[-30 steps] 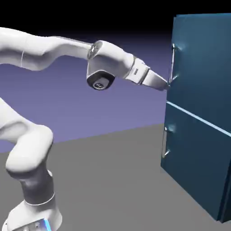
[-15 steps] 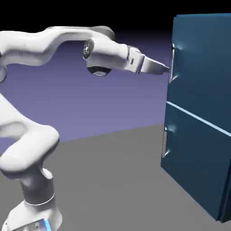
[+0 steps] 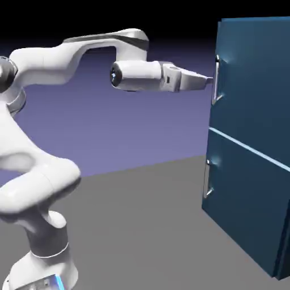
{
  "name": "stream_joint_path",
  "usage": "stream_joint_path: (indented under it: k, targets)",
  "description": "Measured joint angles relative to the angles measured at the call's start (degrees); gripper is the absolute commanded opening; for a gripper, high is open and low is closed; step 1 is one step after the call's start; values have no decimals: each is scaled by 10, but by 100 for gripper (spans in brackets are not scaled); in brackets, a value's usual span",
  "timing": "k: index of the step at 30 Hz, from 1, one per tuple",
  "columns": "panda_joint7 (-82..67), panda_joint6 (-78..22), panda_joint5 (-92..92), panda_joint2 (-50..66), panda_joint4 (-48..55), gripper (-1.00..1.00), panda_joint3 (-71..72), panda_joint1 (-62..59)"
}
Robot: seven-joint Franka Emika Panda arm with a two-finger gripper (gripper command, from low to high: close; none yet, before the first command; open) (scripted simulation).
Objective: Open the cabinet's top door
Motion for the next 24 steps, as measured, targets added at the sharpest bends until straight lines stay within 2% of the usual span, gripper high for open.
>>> stream_joint_path:
  k: [5,7,12,13,15,24]
  targets:
    - [-85,-8,125,-17,30,0,53,-55]
    - [-85,-8,125,-17,30,0,53,-55]
    - [-84,-13,137,6,110,0,124,-161]
    - [-84,-14,137,7,113,-100,126,-164]
    - [-84,-14,137,7,113,-100,126,-164]
    - [-86,-173,47,0,-62,-100,-46,19]
